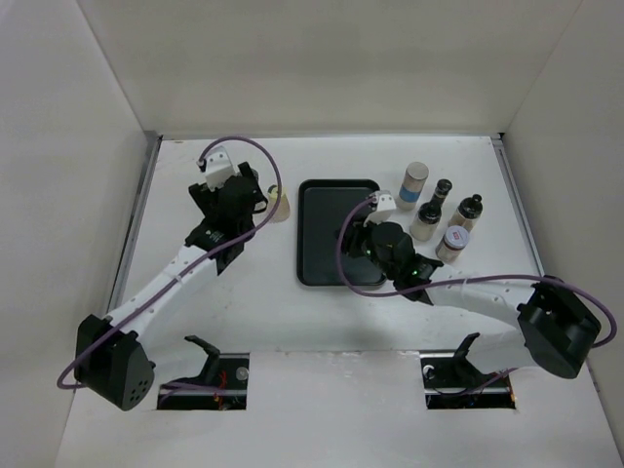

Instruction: Organize the condiment bottles

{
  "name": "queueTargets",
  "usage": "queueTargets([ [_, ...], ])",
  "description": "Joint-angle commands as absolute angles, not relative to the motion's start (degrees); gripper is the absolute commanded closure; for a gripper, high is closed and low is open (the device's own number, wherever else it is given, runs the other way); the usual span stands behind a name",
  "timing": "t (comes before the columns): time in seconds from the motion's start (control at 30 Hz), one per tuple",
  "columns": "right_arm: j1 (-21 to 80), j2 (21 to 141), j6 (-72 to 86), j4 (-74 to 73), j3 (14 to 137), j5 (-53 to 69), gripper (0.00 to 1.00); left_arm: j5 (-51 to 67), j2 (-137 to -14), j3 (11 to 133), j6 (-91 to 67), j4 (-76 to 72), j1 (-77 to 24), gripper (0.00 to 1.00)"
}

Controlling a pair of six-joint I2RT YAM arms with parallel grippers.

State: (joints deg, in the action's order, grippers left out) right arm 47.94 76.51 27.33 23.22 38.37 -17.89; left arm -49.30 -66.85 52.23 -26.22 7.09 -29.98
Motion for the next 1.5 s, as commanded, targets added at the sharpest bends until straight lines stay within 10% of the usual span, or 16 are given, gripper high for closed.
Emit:
queueTargets([
  [0.0, 46.8, 75.4, 28.0, 26.5, 38.1, -17.1, 0.61, -40.2, -68.9, 56.4, -23.2, -0.5, -25.9, 0.26],
  [0.07, 46.0, 75.8, 28.5, 27.0, 37.9, -16.2, 0.44, -37.8, -71.6, 58.1, -23.8, -0.7, -24.2, 0.43],
  [0.27, 44.9, 76.4, 29.5, 28.3, 37.4, -12.6, 0.19, -36.6, -83.3, 66.3, -22.9, 2.6, -23.3, 0.14],
  [0.97, 42.8, 75.9, 29.3, 28.2, 36.5, -12.1, 0.1, -33.8, -102.1, 76.6, -24.8, 3.7, -18.9, 0.15],
  [1.47, 41.7, 74.7, 29.5, 29.1, 35.3, -12.4, 0.09, -33.8, -99.2, 77.1, -24.4, 0.1, -16.9, 0.56],
])
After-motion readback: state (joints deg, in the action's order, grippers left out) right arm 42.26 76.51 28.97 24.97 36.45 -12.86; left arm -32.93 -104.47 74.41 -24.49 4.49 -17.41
